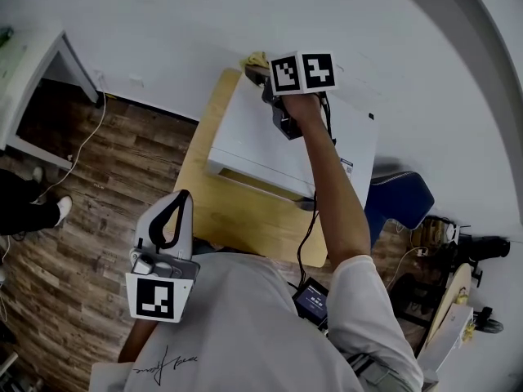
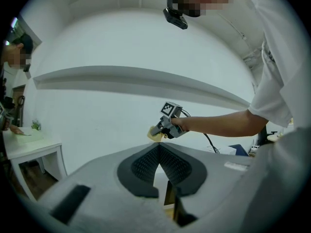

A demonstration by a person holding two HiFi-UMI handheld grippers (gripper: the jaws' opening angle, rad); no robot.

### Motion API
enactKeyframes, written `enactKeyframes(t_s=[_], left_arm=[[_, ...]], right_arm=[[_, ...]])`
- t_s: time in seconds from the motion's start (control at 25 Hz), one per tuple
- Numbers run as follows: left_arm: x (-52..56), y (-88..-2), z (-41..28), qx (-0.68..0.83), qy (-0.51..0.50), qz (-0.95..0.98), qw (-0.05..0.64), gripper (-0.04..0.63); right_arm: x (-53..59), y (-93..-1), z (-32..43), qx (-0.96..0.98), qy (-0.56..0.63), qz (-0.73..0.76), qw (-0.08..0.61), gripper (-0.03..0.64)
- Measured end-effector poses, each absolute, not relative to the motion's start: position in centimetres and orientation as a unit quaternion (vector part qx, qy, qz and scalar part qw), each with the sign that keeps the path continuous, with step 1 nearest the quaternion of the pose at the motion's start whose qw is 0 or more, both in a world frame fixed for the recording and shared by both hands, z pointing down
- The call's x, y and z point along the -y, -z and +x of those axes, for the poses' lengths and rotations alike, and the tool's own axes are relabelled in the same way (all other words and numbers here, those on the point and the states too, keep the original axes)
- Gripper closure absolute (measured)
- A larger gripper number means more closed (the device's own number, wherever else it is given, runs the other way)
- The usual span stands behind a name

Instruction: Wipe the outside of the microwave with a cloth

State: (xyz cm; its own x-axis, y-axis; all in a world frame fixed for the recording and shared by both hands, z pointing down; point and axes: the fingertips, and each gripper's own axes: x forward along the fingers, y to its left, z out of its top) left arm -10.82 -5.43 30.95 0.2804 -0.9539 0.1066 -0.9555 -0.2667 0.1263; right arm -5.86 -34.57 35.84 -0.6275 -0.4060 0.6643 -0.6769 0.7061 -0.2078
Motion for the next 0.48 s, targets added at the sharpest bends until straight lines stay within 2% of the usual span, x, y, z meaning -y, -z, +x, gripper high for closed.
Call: enactKeyframes(t_s=[0.48], left_arm=[[6.3, -31.0, -7.1, 0.542, -0.01, 0.837, 0.077, 0.605]], right_arm=[[33.5, -32.5, 8.6, 0.844, -0.186, 0.399, 0.306, 0.499]])
